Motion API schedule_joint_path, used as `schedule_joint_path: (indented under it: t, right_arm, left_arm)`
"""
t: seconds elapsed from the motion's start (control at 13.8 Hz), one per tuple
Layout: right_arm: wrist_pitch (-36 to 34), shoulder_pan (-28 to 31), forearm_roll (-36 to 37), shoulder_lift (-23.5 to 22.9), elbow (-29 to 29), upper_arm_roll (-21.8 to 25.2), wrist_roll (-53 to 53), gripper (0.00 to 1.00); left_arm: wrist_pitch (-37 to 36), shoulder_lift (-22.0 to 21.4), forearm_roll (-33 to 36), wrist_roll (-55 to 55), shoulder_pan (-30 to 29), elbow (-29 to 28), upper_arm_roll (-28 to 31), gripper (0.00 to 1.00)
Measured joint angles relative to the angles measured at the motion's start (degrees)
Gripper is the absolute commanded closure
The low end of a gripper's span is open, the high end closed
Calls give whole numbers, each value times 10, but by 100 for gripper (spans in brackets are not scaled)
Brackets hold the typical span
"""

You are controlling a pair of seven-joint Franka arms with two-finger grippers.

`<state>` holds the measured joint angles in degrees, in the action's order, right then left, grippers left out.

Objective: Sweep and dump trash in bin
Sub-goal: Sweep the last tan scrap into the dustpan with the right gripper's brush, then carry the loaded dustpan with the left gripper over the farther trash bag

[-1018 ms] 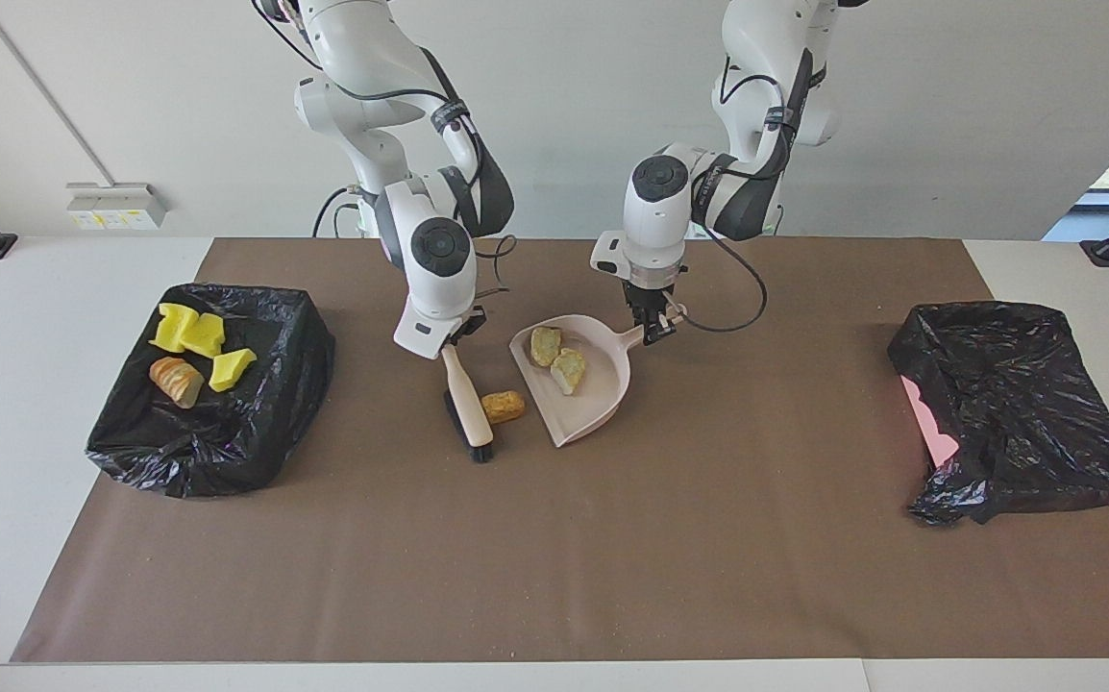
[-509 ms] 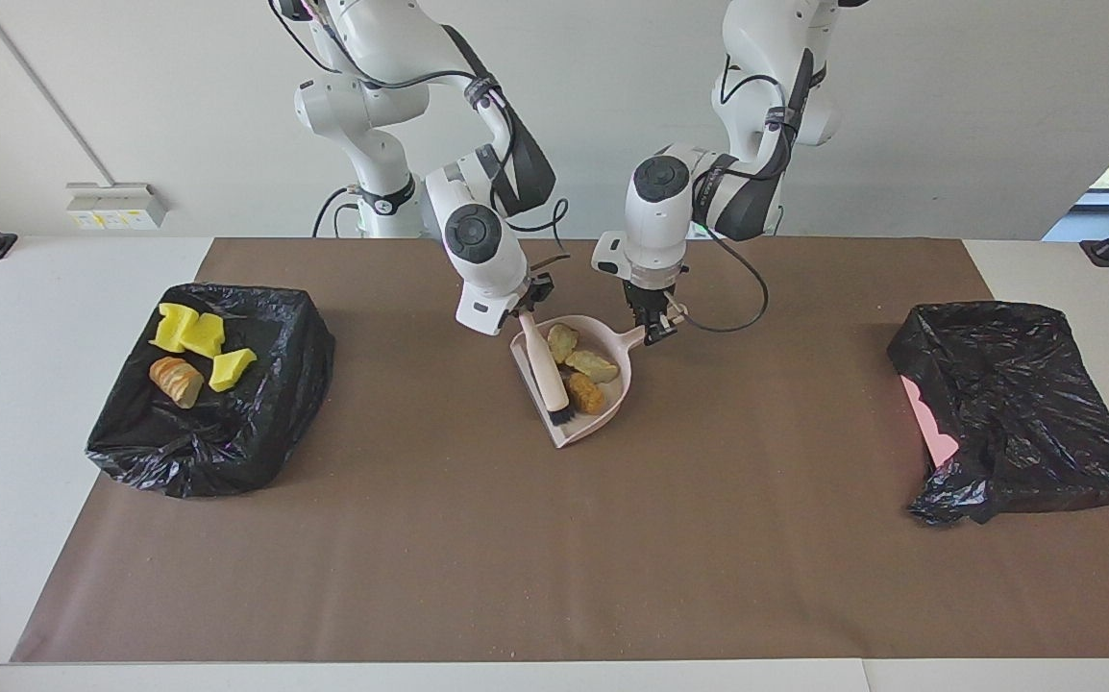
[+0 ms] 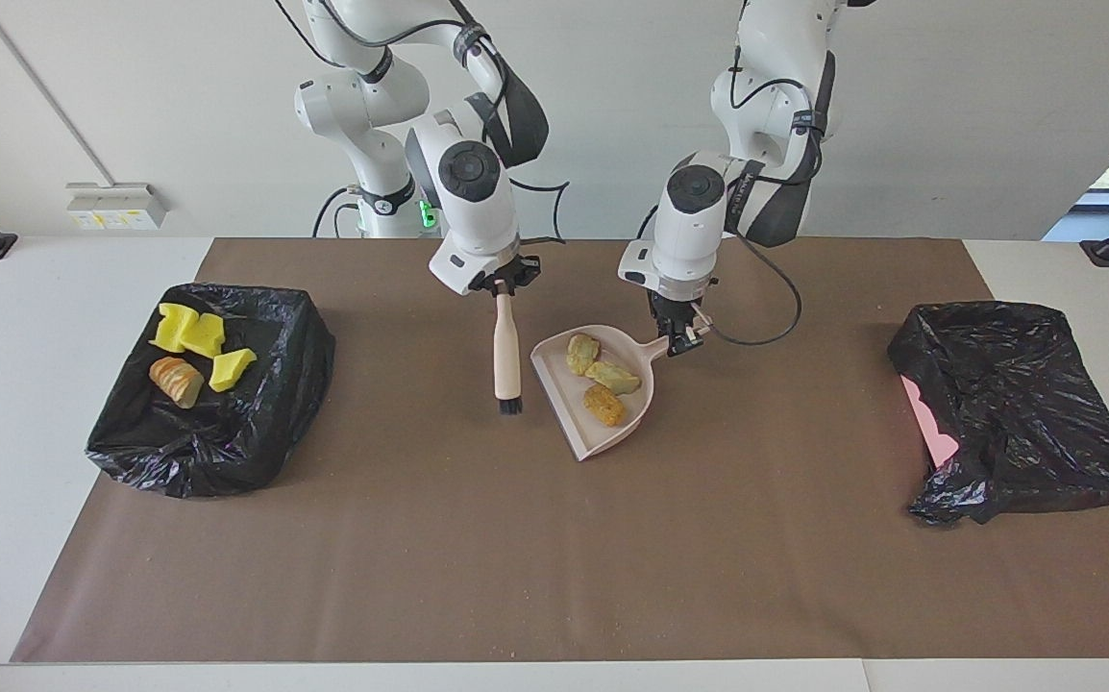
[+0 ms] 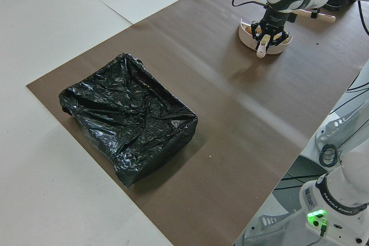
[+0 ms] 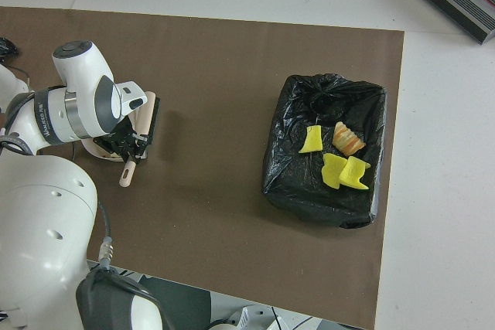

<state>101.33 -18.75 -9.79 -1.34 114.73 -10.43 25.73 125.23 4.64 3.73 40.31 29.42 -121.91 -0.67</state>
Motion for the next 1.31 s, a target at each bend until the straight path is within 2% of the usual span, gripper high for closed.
schedule_joint_path:
  t: [0.36, 0.58, 0.8, 1.02, 1.24, 1.31]
  right_arm:
    - [4, -80, -35, 48, 66, -7, 84, 100]
    - [49, -115, -54, 53, 123, -8, 89, 100]
    - [87, -135, -82, 55, 157, -8, 116, 100]
    - [146, -153, -89, 55, 190, -8, 125, 100]
    - [169, -169, -91, 55, 206, -8, 125, 100]
    - [174, -171, -91, 55, 210, -8, 125, 88]
  left_arm:
    - [-40, -70, 2, 132, -127, 14, 5, 100]
    - [-68, -100, 4, 228, -226, 26, 7, 100]
    - [-73, -103, 4, 292, -330, 41, 9, 100]
    - [-73, -102, 4, 303, -416, 48, 10, 100]
    - [-73, -102, 4, 319, -494, 63, 11, 100]
    - [-72, -101, 4, 322, -514, 69, 12, 100]
